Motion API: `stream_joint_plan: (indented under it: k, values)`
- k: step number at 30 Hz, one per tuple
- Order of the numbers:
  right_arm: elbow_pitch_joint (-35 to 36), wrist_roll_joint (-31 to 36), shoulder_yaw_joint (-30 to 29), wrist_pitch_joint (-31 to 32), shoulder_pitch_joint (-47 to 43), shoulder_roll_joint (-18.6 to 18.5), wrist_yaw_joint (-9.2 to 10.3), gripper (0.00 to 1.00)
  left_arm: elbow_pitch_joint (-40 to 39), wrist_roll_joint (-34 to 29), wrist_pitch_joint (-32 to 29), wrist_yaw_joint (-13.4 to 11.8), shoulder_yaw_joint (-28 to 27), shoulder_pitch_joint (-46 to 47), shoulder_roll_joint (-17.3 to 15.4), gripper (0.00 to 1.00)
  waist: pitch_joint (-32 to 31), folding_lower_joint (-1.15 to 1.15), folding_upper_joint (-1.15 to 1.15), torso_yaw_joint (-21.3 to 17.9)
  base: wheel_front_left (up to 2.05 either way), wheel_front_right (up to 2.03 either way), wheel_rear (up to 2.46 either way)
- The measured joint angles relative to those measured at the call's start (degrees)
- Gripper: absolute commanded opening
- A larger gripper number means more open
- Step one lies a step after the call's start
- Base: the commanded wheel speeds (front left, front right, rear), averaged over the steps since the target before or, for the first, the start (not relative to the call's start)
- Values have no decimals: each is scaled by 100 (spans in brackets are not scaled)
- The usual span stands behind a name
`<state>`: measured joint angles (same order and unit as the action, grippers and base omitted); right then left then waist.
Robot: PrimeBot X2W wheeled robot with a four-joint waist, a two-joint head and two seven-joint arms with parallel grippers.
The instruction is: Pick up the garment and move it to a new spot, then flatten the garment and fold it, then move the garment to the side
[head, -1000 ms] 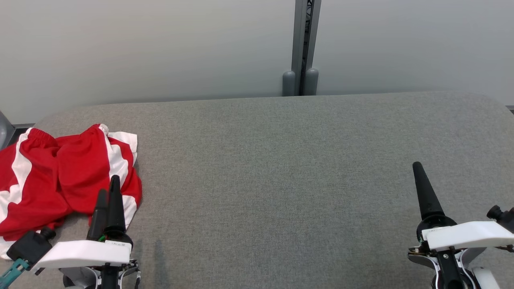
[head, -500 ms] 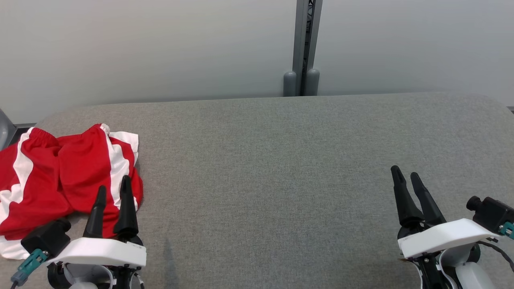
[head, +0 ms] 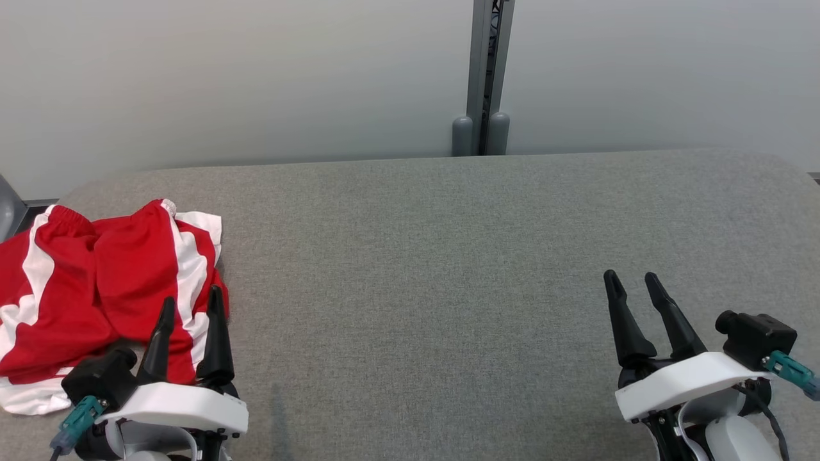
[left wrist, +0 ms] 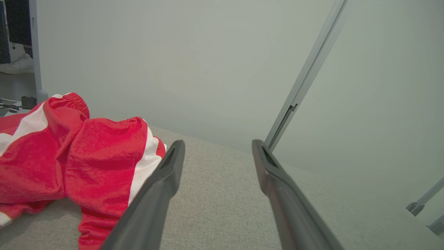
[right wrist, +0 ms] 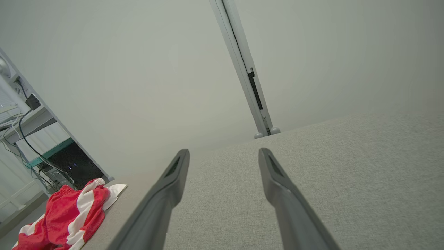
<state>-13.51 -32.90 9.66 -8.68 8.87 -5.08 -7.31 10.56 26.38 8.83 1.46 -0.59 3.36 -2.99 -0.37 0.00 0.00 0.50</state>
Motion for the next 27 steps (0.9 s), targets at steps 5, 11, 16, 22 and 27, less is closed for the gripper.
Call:
stream_joint_plan:
  k: [5, 11, 16, 22, 27]
  values:
    - [-24, 318, 38, -75, 26, -1, 0, 100, 2, -270, 70, -43, 59, -6, -2, 100, -22, 0, 0, -3, 0, 0, 0]
    - [13, 661, 41, -147, 70, 0, -1, 100, 11, -570, 152, -87, 104, -8, -5, 100, -37, 0, 0, -3, 0, 0, 0]
    - [130, 942, 7, -212, 85, 10, -1, 100, 24, -790, 214, -111, 130, -8, -7, 100, -53, 0, 0, 1, 0, 0, 0]
    - [212, 1273, -4, -297, 83, 52, -2, 100, 33, -1071, 287, -153, 146, -8, -10, 100, -68, 0, 0, 1, 0, 0, 0]
    - [247, 1573, 9, -364, 84, 68, -2, 100, 27, -1340, 357, -171, 148, -9, -14, 100, -68, 0, 0, -1, 0, 0, 0]
